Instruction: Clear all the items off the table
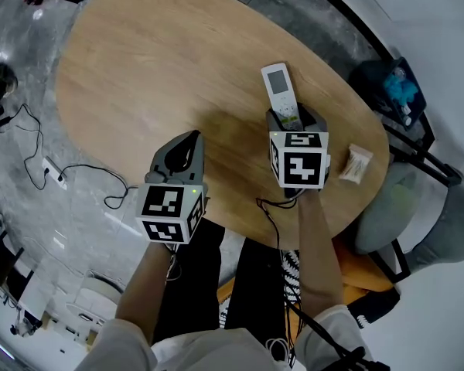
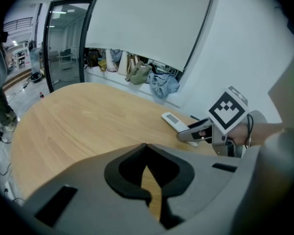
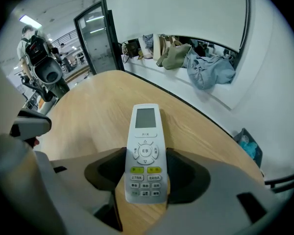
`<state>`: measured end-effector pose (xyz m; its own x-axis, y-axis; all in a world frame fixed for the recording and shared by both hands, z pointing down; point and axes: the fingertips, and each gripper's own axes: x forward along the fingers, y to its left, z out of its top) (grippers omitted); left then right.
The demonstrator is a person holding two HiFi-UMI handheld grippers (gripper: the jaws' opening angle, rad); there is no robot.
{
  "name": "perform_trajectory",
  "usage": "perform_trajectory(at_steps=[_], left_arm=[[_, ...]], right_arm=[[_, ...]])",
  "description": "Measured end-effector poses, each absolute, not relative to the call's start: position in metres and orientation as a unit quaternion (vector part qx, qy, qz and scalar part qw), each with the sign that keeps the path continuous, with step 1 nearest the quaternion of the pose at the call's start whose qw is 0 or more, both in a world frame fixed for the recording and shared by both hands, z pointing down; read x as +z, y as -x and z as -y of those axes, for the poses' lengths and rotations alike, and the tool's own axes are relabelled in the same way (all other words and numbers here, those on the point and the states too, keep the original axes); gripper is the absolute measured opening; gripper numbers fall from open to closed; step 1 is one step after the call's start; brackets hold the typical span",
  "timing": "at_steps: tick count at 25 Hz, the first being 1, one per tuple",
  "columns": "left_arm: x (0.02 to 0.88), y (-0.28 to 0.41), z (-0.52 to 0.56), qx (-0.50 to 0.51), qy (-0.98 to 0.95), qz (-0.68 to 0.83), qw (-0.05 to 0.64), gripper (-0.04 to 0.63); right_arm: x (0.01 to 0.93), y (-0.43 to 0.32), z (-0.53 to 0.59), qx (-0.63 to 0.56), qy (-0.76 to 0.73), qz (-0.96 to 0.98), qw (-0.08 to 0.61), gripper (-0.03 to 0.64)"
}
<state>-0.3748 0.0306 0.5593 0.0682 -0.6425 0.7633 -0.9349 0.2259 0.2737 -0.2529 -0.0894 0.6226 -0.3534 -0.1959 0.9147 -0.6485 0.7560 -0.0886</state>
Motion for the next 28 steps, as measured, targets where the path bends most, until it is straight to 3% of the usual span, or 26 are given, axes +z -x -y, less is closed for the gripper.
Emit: perform_trajectory(at_steps=[14, 28], left_arm=[[0.551, 0.302, -0.018, 0.202, -0.640, 0.623, 0.401, 0.003], [0.535, 0.133, -0.005, 0.245, -0.721, 0.528, 0.375, 0.003]], right_arm=[[0.584, 0.169, 0.071, 0.252, -0.326, 0.787, 0.459, 0.270], [0.546, -0.009, 0.041, 0.312, -0.439, 0.741, 0.402, 0.270]])
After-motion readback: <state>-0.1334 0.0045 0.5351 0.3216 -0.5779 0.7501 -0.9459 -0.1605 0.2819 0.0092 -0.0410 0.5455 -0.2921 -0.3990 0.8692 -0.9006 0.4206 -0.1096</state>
